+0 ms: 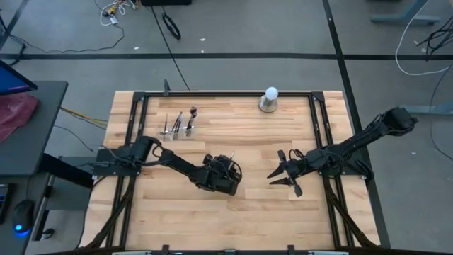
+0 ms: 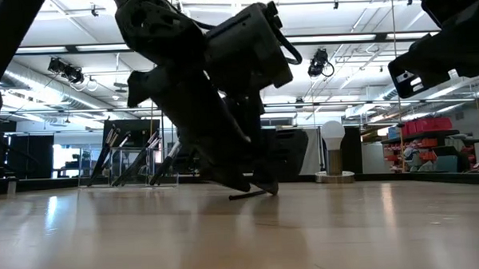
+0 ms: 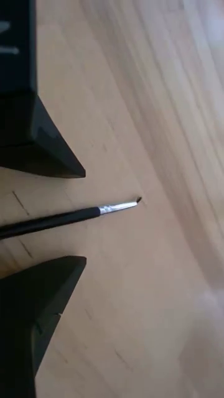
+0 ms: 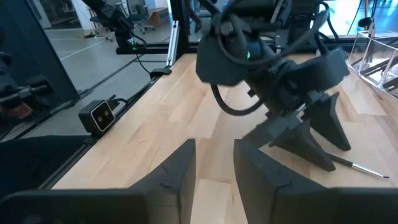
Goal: Put items in baskets/containers
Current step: Put the black liner brush into the middle section of the transparent organizer
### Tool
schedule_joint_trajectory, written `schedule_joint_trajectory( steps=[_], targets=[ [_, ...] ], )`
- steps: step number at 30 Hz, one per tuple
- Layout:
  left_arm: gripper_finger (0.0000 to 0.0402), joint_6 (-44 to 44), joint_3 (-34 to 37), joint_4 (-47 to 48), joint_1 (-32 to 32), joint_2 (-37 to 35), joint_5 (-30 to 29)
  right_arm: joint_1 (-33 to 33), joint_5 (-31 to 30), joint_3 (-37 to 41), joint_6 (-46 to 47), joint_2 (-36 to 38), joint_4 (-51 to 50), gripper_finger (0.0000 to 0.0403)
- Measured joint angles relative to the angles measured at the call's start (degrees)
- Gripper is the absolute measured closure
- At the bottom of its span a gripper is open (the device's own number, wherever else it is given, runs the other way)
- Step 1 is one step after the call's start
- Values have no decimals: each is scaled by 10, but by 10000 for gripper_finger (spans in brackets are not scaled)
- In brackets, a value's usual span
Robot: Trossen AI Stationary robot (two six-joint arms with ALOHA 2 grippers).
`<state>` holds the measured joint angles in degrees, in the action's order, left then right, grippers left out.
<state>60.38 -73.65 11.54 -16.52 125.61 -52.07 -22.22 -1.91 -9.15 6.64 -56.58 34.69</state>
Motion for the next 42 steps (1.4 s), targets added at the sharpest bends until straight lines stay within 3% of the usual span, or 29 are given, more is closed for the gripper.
schedule_joint_trajectory(
  steps=[6,14,23,30,34,42],
  targets=[
    [204,25,-2,8,0,11,20,0,0,0,2,0,-2,294],
    [297,21,0,40,-6,10,106,0,29,0,5,0,-5,294],
    [387,15,18,28,-29,9,105,-27,35,0,16,7,-2,294],
    [389,13,91,-103,-54,6,40,-57,35,0,15,36,-2,294],
    [389,6,92,-102,-71,-16,97,-64,35,0,13,47,-22,294],
    [390,-53,97,-103,-78,-57,103,-64,35,0,15,48,-28,294]
  ],
)
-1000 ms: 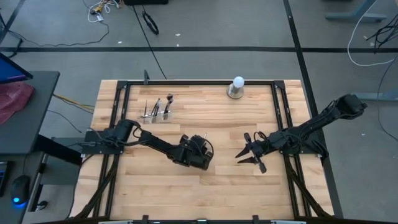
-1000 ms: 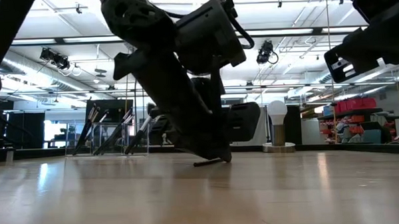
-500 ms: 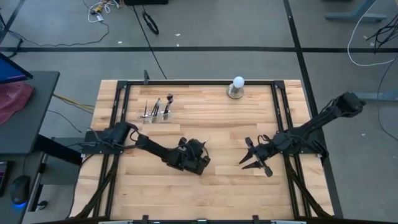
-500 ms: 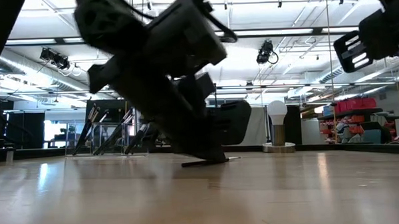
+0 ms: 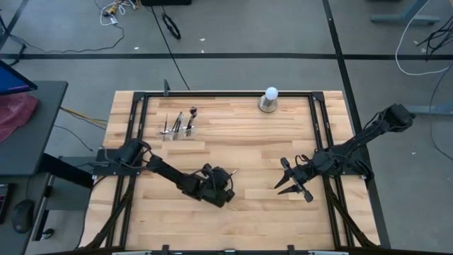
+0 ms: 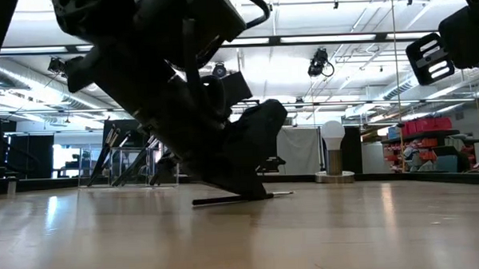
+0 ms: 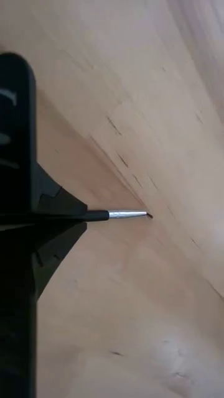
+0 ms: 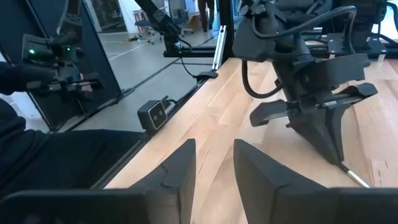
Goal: Put items in baskets/containers
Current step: Put the black liner brush into the middle section of the transparent organizer
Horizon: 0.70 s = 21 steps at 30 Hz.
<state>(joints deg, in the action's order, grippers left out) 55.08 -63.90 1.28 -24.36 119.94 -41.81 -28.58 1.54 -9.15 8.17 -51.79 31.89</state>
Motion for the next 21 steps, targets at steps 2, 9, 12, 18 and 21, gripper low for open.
schedule_joint_trajectory(
  steps=[2,9,12,18,21],
  targets=[
    [390,-5,0,-4,3,-4,-3,0,0,0,0,0,-1,294],
    [388,-25,1,-39,6,-3,-37,0,-20,0,0,-2,-30,294],
    [391,-48,0,-73,6,-3,-66,0,-32,0,0,-3,-34,294],
    [388,-126,-1,-170,6,-4,-102,0,-81,0,18,-13,-51,294],
    [391,-193,-1,-249,7,-4,-109,3,-140,0,39,-38,-73,290]
  ],
)
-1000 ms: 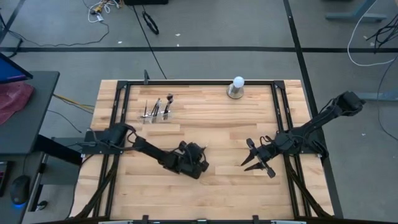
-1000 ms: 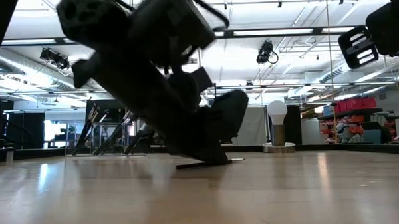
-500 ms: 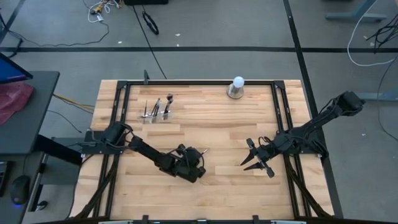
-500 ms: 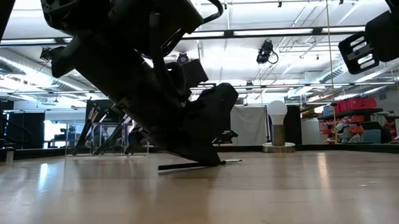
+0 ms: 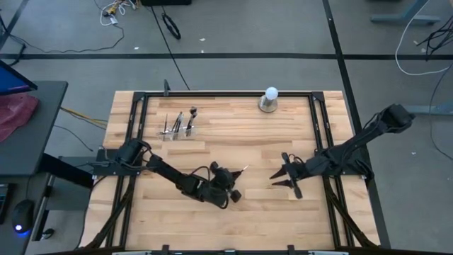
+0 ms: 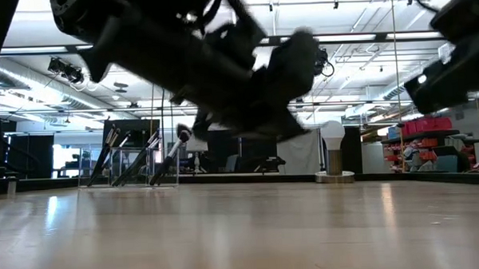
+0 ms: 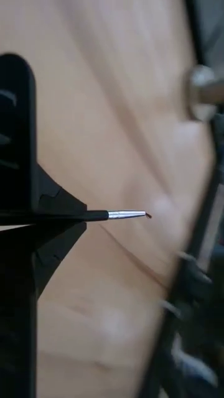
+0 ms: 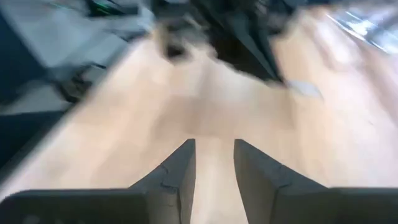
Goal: Put items in baskets/containers
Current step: Put the black liner brush into the middle section of the transparent organizer
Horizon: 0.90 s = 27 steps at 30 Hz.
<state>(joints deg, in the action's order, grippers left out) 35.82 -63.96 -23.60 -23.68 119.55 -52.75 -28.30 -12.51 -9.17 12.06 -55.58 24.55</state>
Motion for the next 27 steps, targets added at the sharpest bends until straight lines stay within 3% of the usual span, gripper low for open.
schedule_joint_trajectory(
  steps=[5,11,16,19,24,27],
  targets=[
    [389,-127,-1,-151,0,-1,2,16,-47,0,11,-80,46,257],
    [391,-229,-1,-273,0,-2,38,24,-51,4,-43,-201,315,210],
    [388,-249,-2,-297,0,-2,46,34,-51,4,-43,-274,503,207],
    [390,-251,-2,-297,0,-2,46,42,-51,3,-25,-287,537,218],
    [388,-251,-2,-298,1,-2,46,60,-70,-5,28,-288,512,245],
    [386,-251,-2,-298,1,-2,46,66,-45,-9,29,-288,508,255]
  ],
)
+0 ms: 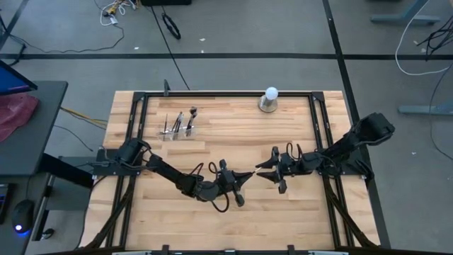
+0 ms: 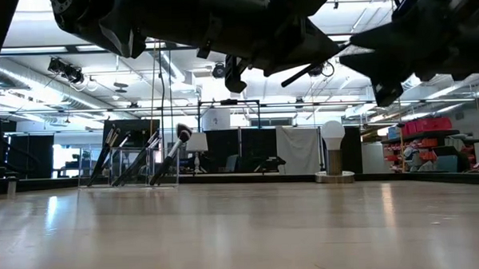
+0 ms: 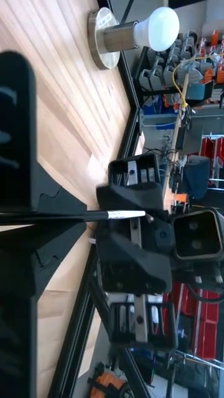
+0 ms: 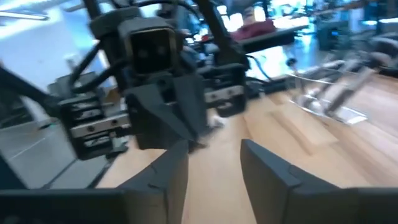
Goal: Put items in baskets/containers
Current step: Put the black liner brush into the middle section of the transparent organizer
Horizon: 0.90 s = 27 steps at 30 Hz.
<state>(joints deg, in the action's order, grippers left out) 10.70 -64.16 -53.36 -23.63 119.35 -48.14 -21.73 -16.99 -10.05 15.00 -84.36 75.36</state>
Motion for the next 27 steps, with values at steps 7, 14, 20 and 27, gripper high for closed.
schedule_joint_trajectory(
  steps=[7,14,20,27],
  targets=[
    [387,0,0,-1,0,-1,2,0,37,-25,-12,0,-4,283],
    [380,2,-1,2,0,-1,8,0,41,-28,-27,1,-16,388],
    [319,-55,-1,18,2,-1,26,0,38,-29,-24,51,-103,393],
    [193,-65,-33,135,28,-1,46,1,9,-72,-45,121,-314,394]
  ],
)
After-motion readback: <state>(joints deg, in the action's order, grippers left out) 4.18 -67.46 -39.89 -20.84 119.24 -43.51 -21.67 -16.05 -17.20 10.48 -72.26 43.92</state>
